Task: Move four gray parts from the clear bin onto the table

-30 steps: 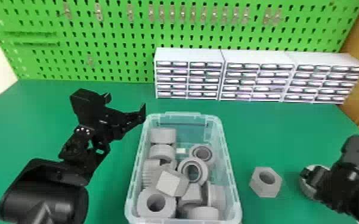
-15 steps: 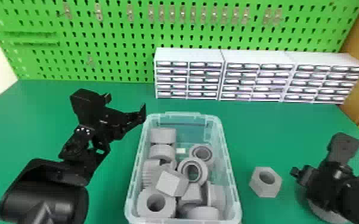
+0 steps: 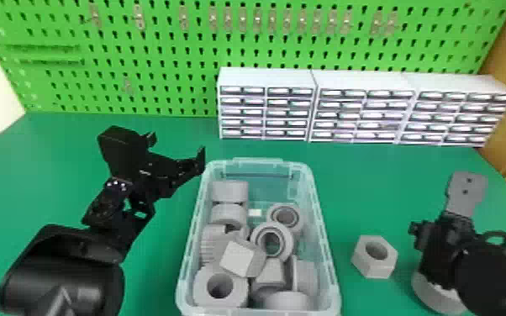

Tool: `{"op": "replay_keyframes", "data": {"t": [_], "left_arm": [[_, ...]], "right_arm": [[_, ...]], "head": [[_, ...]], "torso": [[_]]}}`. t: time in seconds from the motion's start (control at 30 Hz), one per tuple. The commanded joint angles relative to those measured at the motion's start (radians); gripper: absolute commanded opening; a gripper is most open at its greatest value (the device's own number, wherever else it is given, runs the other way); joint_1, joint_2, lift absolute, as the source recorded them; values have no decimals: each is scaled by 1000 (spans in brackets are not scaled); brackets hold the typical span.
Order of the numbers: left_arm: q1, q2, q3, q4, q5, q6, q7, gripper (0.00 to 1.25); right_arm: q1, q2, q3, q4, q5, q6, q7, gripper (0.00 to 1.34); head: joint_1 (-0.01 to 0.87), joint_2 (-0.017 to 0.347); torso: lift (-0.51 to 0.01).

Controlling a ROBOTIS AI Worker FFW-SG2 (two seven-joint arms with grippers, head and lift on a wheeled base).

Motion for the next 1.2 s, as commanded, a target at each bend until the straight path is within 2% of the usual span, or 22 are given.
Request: {"op": "replay_keyframes", "data": {"t": [0.0,0.23,0.33,0.43,0.53,0.57,0.67,0.93,1.07,1.17], "left_arm": [[0,-1,0,0,3,0,0,1135],[0,-1,0,0,5,0,0,1135],[0,-1,2,0,5,0,0,1135],[0,-1,3,0,5,0,0,1137],[-2,-1,5,0,5,-2,0,1135],[-2,-1,3,0,5,0,0,1135],[-2,-1,3,0,5,-2,0,1135],[-5,-1,5,0,5,-2,0,1135],[-6,-1,5,0,3,-2,0,1135],[-6,-1,6,0,3,-2,0,1135]], "right_arm": [[9,-30,47,-17,-3,-60,1,815],[15,-102,144,-51,10,-145,2,819],[10,-119,178,-69,29,-161,22,819],[10,-114,168,-83,100,-178,157,821],[10,-91,139,-94,180,-187,315,821],[9,-77,124,-99,221,-187,389,821],[4,-47,96,-111,313,-187,521,821],[-37,-82,125,-154,318,-116,627,821],[-62,-103,170,-188,318,-52,648,821],[-75,-108,201,-201,309,-24,654,821]], "head": [[678,34],[678,34],[678,34],[678,34],[678,34],[678,34],[678,34],[678,34],[678,34],[678,34]], "torso": [[-50],[-50],[-50],[-50],[-50],[-50],[-50],[-50],[-50],[-50]]}}
